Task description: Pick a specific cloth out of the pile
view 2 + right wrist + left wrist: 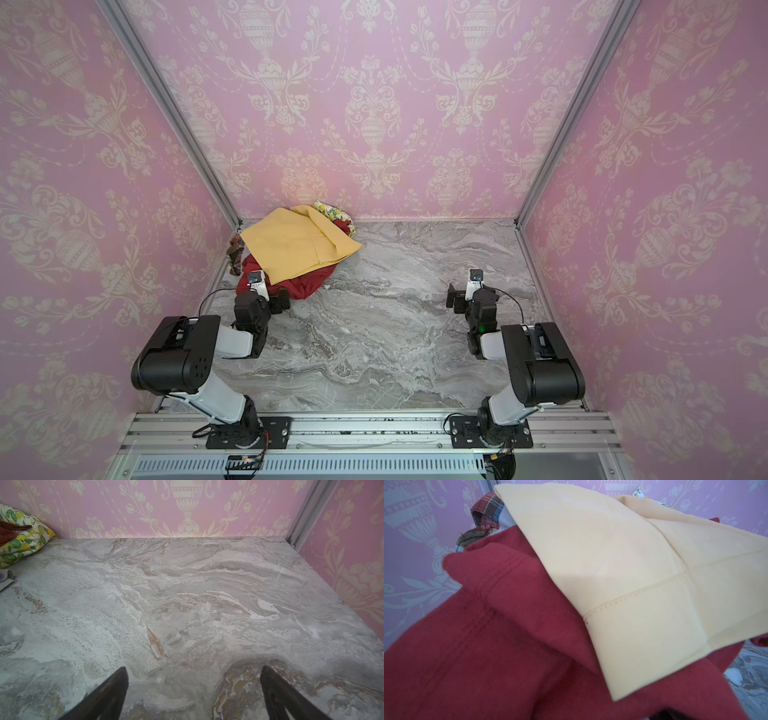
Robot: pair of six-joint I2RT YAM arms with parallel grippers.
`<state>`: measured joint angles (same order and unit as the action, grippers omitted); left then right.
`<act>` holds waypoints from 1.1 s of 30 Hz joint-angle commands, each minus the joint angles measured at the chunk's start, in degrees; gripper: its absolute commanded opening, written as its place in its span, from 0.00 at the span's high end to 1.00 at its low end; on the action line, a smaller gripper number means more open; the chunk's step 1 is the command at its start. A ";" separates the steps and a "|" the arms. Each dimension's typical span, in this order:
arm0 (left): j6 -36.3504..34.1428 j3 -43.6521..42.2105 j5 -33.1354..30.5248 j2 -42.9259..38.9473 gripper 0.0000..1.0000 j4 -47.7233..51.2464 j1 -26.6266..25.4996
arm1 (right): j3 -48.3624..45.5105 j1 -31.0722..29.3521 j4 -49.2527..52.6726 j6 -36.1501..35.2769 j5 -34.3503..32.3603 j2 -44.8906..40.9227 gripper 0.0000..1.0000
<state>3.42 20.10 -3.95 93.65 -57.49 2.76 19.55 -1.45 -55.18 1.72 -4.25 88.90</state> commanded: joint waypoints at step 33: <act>-1.71 0.56 -1.27 0.12 0.01 -0.07 -0.87 | 0.84 0.31 -0.16 1.27 0.55 -0.29 0.00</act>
<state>2.61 20.10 -3.66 93.65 -57.49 2.61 19.55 -1.45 -55.18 1.72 -4.25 88.90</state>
